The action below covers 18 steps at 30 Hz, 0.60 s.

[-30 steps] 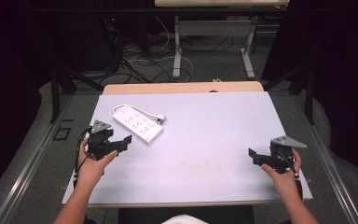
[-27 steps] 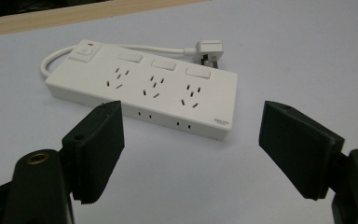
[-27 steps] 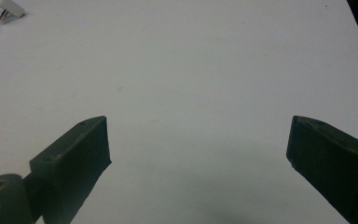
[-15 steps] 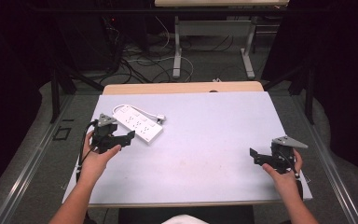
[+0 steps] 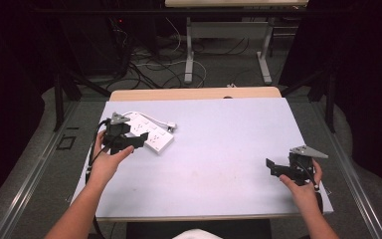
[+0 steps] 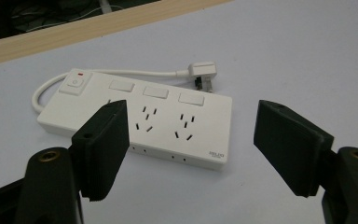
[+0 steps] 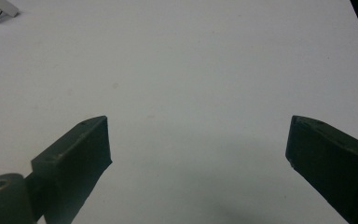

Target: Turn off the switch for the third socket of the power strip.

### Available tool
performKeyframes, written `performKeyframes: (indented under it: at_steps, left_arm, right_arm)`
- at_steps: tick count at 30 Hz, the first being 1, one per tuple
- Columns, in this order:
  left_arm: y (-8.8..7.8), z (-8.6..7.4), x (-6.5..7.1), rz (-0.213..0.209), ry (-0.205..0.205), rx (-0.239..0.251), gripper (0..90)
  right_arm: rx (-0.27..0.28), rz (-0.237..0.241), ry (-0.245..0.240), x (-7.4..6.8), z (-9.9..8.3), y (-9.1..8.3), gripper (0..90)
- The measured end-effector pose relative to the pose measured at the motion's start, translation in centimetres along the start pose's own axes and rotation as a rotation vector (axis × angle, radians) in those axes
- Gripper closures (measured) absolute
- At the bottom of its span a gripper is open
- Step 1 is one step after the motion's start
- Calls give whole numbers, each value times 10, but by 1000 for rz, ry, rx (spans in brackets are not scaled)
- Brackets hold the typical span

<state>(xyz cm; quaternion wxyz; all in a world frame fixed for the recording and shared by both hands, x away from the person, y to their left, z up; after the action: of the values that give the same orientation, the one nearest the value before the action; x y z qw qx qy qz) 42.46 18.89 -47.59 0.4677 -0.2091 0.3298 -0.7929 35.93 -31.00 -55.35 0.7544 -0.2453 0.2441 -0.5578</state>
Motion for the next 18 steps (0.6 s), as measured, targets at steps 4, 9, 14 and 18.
performKeyframes:
  at_steps: [4, 9, 14, 18]
  left_arm:
    - [1, 8, 2, -7, -15, 0, 272]
    - [1, 20, 4, -17, -23, 10, 286]
    - [3, 29, 6, -26, -37, 3, 298]
    - [8, 33, 7, -35, -58, 11, 307]
  right_arm:
    - [0, 2, -4, -1, 0, 0, 60]
    - [6, -2, -1, -1, 0, 1, 62]
    - [1, 8, -9, -3, 0, 0, 65]
    - [0, 6, -5, -4, -1, 2, 65]
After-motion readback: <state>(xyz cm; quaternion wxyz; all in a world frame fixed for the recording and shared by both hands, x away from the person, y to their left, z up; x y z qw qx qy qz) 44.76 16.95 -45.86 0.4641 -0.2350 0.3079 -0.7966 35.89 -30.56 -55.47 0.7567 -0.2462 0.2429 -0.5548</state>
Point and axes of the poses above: each handheld gripper's, and its own axes: y roughly forward along the jaws, z roughly out of its top, x roughly to its right, the point moved 4 cm from there along y, roughly forward along the jaws, and after that the axes turned 7 degrees about -x, right-handed, at the moved point
